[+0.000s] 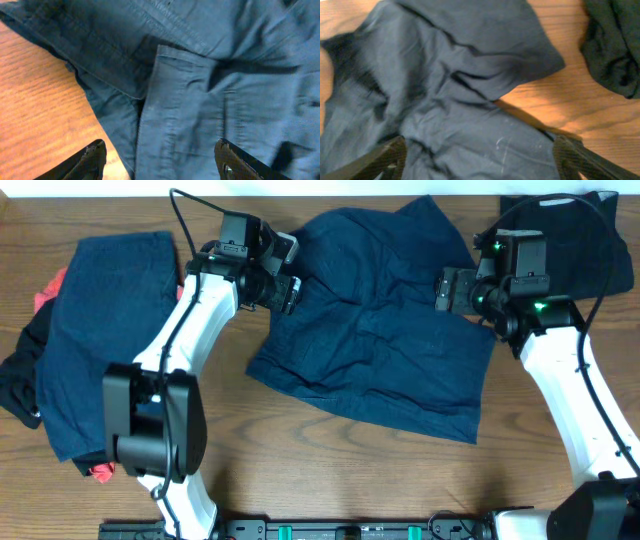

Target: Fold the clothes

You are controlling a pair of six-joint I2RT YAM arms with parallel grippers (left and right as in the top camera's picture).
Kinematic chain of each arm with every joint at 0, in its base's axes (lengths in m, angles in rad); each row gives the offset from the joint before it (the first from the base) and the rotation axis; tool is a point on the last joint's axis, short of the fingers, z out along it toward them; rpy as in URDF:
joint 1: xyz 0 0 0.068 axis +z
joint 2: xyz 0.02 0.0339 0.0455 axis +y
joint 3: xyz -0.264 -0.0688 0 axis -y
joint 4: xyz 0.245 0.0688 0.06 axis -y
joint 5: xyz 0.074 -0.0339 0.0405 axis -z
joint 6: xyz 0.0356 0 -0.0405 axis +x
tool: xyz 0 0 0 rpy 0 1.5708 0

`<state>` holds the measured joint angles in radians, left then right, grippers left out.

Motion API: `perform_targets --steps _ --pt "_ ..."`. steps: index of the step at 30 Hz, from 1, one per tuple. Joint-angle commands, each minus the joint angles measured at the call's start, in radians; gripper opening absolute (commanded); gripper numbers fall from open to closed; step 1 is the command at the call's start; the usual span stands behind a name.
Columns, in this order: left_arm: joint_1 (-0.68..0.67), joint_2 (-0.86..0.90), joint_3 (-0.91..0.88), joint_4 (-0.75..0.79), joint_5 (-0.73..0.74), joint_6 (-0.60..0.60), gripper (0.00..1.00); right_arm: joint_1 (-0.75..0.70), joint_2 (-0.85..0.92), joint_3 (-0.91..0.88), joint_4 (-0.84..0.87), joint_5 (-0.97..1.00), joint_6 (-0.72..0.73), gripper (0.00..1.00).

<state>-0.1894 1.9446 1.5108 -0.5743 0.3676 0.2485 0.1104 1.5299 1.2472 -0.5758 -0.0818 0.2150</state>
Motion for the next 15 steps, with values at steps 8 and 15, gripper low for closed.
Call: perform_targets --steps 8,15 --pt "0.014 0.141 0.018 0.095 0.117 0.167 0.73 0.055 0.019 -0.006 -0.034 0.041 -0.018 0.83" --pt "0.014 0.185 0.017 0.152 0.124 0.189 0.73 0.055 0.019 -0.006 -0.043 0.041 -0.018 0.83"
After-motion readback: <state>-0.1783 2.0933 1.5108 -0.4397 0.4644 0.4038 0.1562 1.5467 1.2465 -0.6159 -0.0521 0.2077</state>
